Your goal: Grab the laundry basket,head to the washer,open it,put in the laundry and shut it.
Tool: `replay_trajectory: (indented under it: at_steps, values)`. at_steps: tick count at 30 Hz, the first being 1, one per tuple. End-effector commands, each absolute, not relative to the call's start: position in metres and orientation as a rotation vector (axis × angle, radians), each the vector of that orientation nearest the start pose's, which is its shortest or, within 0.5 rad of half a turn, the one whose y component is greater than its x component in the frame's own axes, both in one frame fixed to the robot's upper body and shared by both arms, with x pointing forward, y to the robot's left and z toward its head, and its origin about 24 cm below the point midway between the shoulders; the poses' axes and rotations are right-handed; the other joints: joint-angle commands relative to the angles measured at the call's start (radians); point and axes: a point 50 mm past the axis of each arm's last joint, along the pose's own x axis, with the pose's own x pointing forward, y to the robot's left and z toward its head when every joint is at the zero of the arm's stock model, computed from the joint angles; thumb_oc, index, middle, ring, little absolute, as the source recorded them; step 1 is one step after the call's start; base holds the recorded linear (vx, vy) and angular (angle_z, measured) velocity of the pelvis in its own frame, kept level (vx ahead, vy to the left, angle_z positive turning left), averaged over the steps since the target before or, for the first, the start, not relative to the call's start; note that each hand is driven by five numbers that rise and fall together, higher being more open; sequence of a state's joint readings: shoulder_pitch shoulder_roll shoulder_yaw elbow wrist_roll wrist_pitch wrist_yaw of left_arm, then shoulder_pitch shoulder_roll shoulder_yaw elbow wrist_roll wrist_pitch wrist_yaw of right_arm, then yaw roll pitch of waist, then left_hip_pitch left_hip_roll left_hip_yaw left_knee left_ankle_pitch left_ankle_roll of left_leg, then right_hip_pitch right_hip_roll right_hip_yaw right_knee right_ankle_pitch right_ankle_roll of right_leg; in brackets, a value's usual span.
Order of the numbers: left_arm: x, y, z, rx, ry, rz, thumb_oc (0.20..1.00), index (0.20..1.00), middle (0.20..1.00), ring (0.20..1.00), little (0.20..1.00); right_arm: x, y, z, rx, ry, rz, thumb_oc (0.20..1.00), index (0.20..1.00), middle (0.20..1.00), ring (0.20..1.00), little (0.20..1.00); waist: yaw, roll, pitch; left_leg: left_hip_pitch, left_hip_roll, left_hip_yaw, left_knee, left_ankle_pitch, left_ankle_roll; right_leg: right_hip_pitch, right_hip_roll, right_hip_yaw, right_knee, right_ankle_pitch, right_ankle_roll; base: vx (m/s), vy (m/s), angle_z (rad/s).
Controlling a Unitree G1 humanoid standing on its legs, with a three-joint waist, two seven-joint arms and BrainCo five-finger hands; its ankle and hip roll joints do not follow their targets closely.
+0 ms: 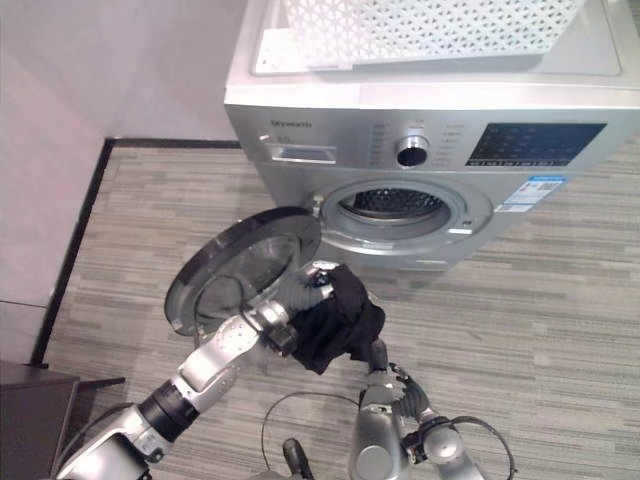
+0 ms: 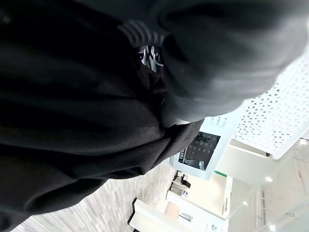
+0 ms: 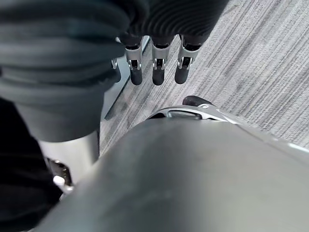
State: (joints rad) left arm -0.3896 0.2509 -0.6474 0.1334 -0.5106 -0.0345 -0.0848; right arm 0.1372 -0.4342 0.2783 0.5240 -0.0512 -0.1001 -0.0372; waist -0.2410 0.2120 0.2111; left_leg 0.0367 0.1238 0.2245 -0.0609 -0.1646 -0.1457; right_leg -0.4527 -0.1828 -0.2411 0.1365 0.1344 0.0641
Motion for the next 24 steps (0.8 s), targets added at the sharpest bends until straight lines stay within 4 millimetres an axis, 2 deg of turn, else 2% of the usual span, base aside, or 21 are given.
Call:
replay_trajectory:
  at_steps: [1, 7, 10, 11, 12, 14, 16, 22, 24]
  values:
    - [0.279, 0.017, 0.106, -0.132, -0.189, -0.796, 0.2, 0.2, 0.2, 0.2, 0.2, 0.158, -0.223, -0.091, -0.51, 0.625, 0.185, 1.0, 1.0, 1.0, 1.0, 1.0, -0.012, -0.005, 0.018, 0.158, -0.091, -0.028, 0.044, -0.134, 0.133, -0.043, 0.02, 0.007, -0.032, -0.016, 0.066, 0.02, 0.022, -0.05]
    - [0.282, 0.012, 0.106, -0.153, -0.182, -0.783, 0.2, 0.2, 0.2, 0.2, 0.2, 0.158, -0.222, -0.095, -0.497, 0.643, 0.181, 1.0, 1.0, 1.0, 1.0, 1.0, -0.022, -0.015, 0.044, 0.145, -0.095, -0.026, 0.062, -0.161, 0.144, -0.073, 0.019, 0.013, -0.021, -0.008, 0.074, -0.01, 0.008, -0.12]
    - [0.285, 0.006, 0.115, -0.197, -0.203, -0.764, 0.2, 0.2, 0.2, 0.2, 0.2, 0.158, -0.221, -0.097, -0.48, 0.653, 0.167, 1.0, 1.0, 1.0, 1.0, 1.0, -0.027, -0.031, 0.068, 0.117, -0.099, -0.027, 0.094, -0.182, 0.153, -0.097, 0.016, 0.017, -0.015, -0.001, 0.076, -0.03, -0.011, -0.08]
    - [0.285, 0.003, 0.117, -0.216, -0.208, -0.762, 0.2, 0.2, 0.2, 0.2, 0.2, 0.174, -0.227, -0.087, -0.508, 0.604, 0.13, 1.0, 1.0, 1.0, 1.0, 1.0, -0.022, -0.038, 0.073, 0.109, -0.1, -0.03, 0.101, -0.189, 0.156, -0.104, 0.014, 0.018, -0.013, 0.001, 0.075, -0.06, -0.031, 0.02]
    - [0.283, -0.002, 0.114, -0.217, -0.19, -0.784, 0.2, 0.2, 0.2, 0.2, 0.2, 0.181, -0.222, -0.081, -0.486, 0.562, 0.125, 1.0, 1.0, 1.0, 1.0, 1.0, -0.02, -0.042, 0.086, 0.099, -0.1, -0.034, 0.112, -0.191, 0.158, -0.117, 0.013, 0.017, -0.007, 0.005, 0.077, -0.05, -0.028, 0.03]
    - [0.284, -0.002, 0.115, -0.225, -0.192, -0.761, 0.2, 0.2, 0.2, 0.2, 0.2, 0.183, -0.216, -0.078, -0.468, 0.537, 0.138, 1.0, 1.0, 1.0, 1.0, 1.0, -0.019, -0.049, 0.093, 0.087, -0.101, -0.036, 0.12, -0.194, 0.16, -0.128, 0.011, 0.018, -0.001, 0.006, 0.077, -0.04, -0.019, 0.07]
    - [0.291, -0.007, 0.127, -0.255, -0.219, -0.733, 0.2, 0.2, 0.2, 0.2, 0.2, 0.189, -0.204, -0.07, -0.455, 0.485, 0.187, 1.0, 1.0, 1.0, 1.0, 1.0, -0.023, -0.062, 0.109, 0.063, -0.105, -0.038, 0.133, -0.198, 0.164, -0.156, 0.012, 0.022, 0.009, 0.007, 0.077, -0.05, -0.02, 0.07]
    - [0.299, -0.026, 0.157, -0.31, -0.292, -0.698, 0.2, 0.2, 0.2, 0.2, 0.2, 0.206, -0.189, -0.05, -0.446, 0.371, 0.242, 1.0, 1.0, 1.0, 1.0, 1.0, -0.03, -0.106, 0.163, -0.04, -0.092, -0.03, 0.211, -0.221, 0.164, -0.237, 0.018, 0.033, 0.033, 0.011, 0.07, -0.09, -0.049, 0.02]
    - [0.301, -0.034, 0.169, -0.349, -0.313, -0.689, 0.2, 0.2, 0.2, 0.2, 0.2, 0.215, -0.184, -0.041, -0.42, 0.32, 0.237, 1.0, 1.0, 1.0, 1.0, 1.0, -0.043, -0.123, 0.188, -0.096, -0.079, -0.046, 0.262, -0.235, 0.167, -0.264, 0.043, 0.08, 0.034, 0.002, 0.055, -0.11, -0.148, -0.01]
